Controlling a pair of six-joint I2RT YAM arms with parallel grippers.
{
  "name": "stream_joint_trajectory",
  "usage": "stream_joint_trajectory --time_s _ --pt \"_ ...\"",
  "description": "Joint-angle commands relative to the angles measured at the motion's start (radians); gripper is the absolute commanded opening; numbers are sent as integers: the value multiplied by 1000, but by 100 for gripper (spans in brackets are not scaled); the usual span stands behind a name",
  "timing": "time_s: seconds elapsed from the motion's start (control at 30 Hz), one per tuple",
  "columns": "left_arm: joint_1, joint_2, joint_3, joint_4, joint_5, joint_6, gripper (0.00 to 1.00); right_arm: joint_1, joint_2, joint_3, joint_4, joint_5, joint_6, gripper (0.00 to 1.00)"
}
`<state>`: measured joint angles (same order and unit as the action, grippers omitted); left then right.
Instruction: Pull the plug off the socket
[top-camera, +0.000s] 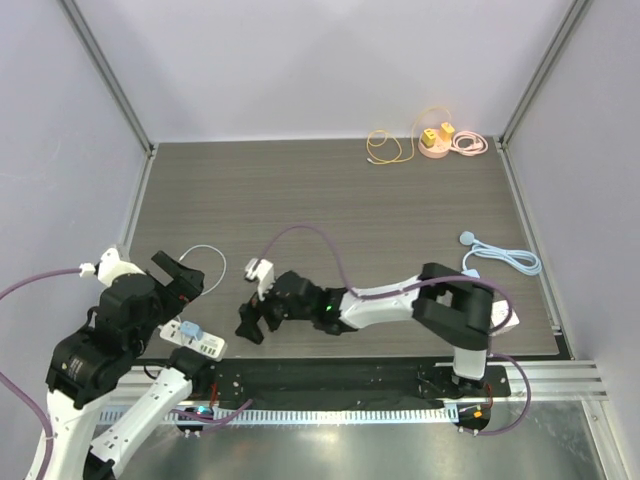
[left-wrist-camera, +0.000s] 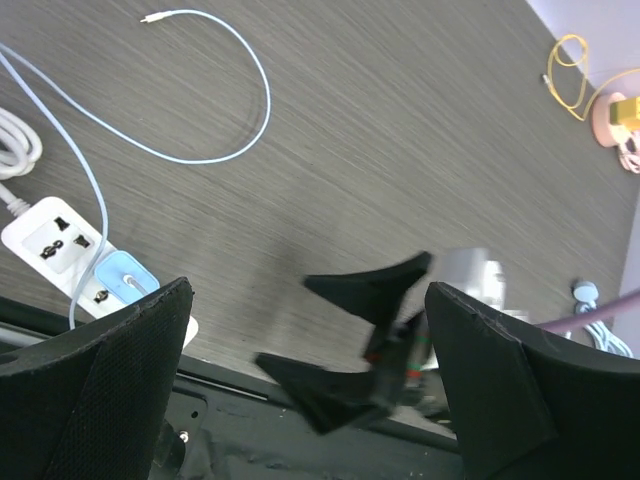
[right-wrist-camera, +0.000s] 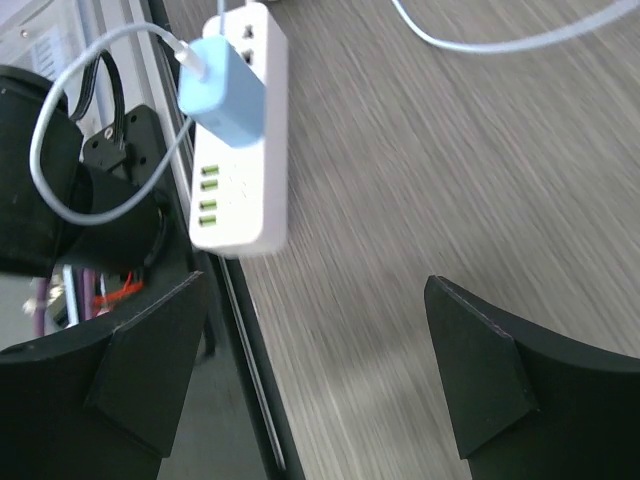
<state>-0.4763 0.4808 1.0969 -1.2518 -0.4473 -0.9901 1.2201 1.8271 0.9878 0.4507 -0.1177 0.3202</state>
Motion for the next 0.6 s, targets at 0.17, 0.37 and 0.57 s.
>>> stream_joint_trajectory --time_s 0.17,0.37,0.57 --pt "2 -44 44 -12 24 97 100 128 198 244 34 240 -119 92" --pt "2 -56 26 20 62 108 100 188 279 353 -56 277 -148 87" --pt "2 -71 12 40 64 116 100 220 302 373 -93 311 -181 87"
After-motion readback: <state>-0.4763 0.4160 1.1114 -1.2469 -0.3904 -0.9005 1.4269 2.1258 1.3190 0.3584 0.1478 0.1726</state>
